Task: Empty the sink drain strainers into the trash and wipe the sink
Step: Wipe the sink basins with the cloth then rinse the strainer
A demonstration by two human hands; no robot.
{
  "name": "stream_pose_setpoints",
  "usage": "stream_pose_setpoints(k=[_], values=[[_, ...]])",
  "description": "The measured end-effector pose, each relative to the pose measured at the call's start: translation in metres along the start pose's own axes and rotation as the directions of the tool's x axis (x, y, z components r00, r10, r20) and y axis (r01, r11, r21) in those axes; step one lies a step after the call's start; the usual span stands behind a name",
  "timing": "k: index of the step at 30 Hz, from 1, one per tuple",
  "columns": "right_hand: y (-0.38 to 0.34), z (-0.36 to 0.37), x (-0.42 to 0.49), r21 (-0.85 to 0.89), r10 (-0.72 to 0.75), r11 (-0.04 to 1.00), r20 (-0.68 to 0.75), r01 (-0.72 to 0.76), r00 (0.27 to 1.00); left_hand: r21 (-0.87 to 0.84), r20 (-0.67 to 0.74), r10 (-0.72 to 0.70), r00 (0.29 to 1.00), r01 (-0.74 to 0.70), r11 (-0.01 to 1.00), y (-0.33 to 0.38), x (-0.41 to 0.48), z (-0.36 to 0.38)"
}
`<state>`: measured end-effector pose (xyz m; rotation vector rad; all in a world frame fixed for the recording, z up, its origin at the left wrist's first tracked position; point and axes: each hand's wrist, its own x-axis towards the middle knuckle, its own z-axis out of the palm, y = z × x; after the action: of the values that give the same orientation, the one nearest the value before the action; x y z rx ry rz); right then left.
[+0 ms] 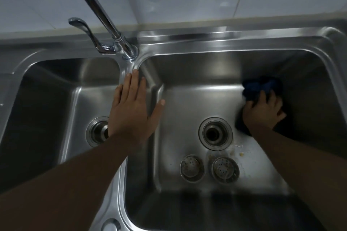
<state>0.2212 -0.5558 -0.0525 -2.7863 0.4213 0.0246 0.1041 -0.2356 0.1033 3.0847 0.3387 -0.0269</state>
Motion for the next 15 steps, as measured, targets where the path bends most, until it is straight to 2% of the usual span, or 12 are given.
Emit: stream_pose_setpoints(k=[2, 3, 4, 6, 7, 8, 9, 10, 12, 13, 14, 15], values=[[0.002, 0.005, -0.012, -0.017, -0.116, 0.993, 0.064, 0.117, 0.991, -0.007, -0.003, 0.001, 1.0, -0.001, 1.0, 0.0, 0.0, 0.001], [0.006, 0.009, -0.02, -0.034, -0.249, 0.966, 0.112, 0.255, 0.962, -0.011, -0.001, -0.002, 1.0, 0.002, 1.0, 0.0, 0.001, 0.001], [0.013, 0.011, -0.025, -0.055, -0.409, 0.905, 0.168, 0.423, 0.897, -0.013, 0.004, -0.004, 1.0, 0.004, 1.0, 0.0, 0.001, 0.001], [0.026, 0.007, -0.023, -0.076, -0.666, 0.703, 0.275, 0.707, 0.693, -0.01, 0.011, -0.005, 1.0, 0.005, 1.0, 0.0, 0.001, 0.0], [0.031, 0.004, -0.017, -0.085, -0.722, 0.631, 0.3, 0.771, 0.624, -0.01, 0.009, -0.005, 1.0, 0.005, 1.0, 0.0, 0.001, -0.001], [0.033, 0.002, -0.011, -0.106, -0.722, 0.622, 0.307, 0.776, 0.62, -0.01, 0.008, -0.006, 1.0, 0.006, 1.0, -0.001, 0.001, -0.001], [0.032, 0.001, -0.008, -0.136, -0.666, 0.683, 0.287, 0.717, 0.689, -0.009, 0.009, -0.007, 1.0, 0.007, 1.0, -0.001, 0.001, -0.001], [0.028, 0.001, -0.008, -0.148, -0.547, 0.795, 0.248, 0.589, 0.8, -0.009, 0.012, -0.006, 1.0, 0.006, 1.0, -0.001, 0.001, -0.001], [0.017, 0.004, -0.02, -0.095, -0.244, 0.962, 0.135, 0.258, 0.96, -0.011, 0.018, -0.008, 1.0, 0.008, 1.0, -0.001, 0.001, 0.0], [0.011, 0.006, -0.029, -0.068, -0.158, 0.984, 0.107, 0.165, 0.982, -0.012, 0.021, -0.009, 1.0, 0.009, 1.0, -0.001, 0.001, 0.0], [0.009, 0.008, -0.038, -0.072, -0.166, 0.982, 0.108, 0.174, 0.98, -0.014, 0.023, -0.009, 1.0, 0.009, 1.0, -0.001, 0.001, 0.0], [0.011, 0.008, -0.046, -0.095, -0.269, 0.955, 0.136, 0.283, 0.953, -0.016, 0.024, -0.009, 1.0, 0.009, 1.0, -0.001, 0.001, 0.0]])
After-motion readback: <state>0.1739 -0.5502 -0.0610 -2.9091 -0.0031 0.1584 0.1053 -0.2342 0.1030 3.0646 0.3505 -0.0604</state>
